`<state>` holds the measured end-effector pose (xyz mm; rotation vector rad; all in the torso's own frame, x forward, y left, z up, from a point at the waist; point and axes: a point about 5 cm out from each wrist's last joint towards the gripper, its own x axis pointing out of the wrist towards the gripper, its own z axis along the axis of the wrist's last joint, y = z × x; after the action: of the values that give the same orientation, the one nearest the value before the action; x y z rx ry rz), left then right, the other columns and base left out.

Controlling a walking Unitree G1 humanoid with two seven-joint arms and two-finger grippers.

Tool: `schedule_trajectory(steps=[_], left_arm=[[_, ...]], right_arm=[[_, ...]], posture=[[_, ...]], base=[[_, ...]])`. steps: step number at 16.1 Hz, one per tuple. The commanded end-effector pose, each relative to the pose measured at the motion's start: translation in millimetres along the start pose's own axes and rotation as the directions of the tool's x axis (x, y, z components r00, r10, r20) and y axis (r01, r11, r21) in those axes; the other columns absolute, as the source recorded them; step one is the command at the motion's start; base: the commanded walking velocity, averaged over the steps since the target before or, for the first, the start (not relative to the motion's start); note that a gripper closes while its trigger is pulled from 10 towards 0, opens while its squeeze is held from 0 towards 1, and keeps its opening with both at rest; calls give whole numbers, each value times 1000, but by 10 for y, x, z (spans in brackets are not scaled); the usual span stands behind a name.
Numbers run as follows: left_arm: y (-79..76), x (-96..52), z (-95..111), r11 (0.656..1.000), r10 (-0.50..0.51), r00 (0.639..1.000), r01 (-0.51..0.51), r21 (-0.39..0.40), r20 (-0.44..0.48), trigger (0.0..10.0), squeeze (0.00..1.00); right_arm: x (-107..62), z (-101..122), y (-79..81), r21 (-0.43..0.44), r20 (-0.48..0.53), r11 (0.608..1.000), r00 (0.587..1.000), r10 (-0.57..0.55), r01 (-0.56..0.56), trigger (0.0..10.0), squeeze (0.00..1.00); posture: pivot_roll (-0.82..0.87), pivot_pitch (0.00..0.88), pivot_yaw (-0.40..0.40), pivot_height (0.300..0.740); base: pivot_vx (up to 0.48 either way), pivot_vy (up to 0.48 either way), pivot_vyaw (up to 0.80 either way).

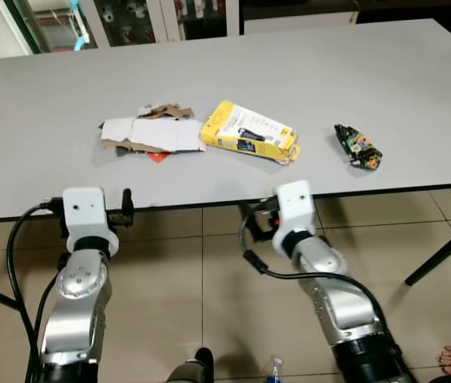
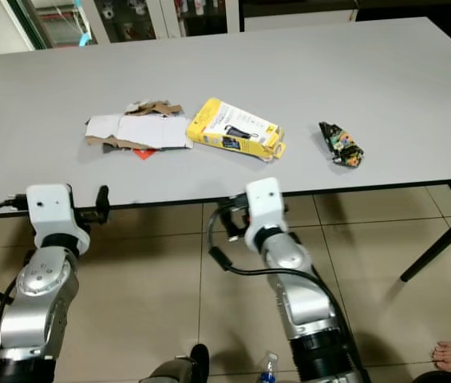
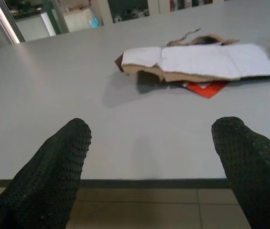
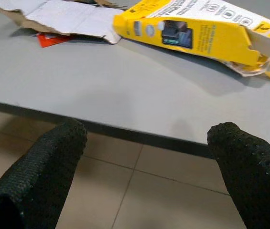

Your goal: Picking trash to rubbish bin

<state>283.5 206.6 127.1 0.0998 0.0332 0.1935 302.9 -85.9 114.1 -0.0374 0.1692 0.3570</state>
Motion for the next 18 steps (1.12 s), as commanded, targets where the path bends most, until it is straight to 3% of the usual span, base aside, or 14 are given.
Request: schedule_trajectory(steps=[1, 9, 18], left_arm=[[35, 5, -30, 1000, 10, 1000, -11, -18, -22, 10000, 0], [160, 92, 57, 998, 42, 999, -42, -37, 3, 10000, 0], [137, 88, 39, 999, 23, 1000, -23, -27, 2, 10000, 0]], right_arm=[[-10, 14, -8, 5, -2, 1000, 1000, 0, 0, 10000, 0], [-26, 24, 0, -10, 6, 1000, 1000, 11, -11, 10000, 0], [-27, 31, 12, -19, 12, 1000, 1000, 17, -17, 10000, 0]], posture=[[-79, 147, 84, 740], [-82, 151, 78, 740], [-81, 150, 80, 740]], base=[[0, 0, 0], [97, 0, 0], [285, 239, 0]])
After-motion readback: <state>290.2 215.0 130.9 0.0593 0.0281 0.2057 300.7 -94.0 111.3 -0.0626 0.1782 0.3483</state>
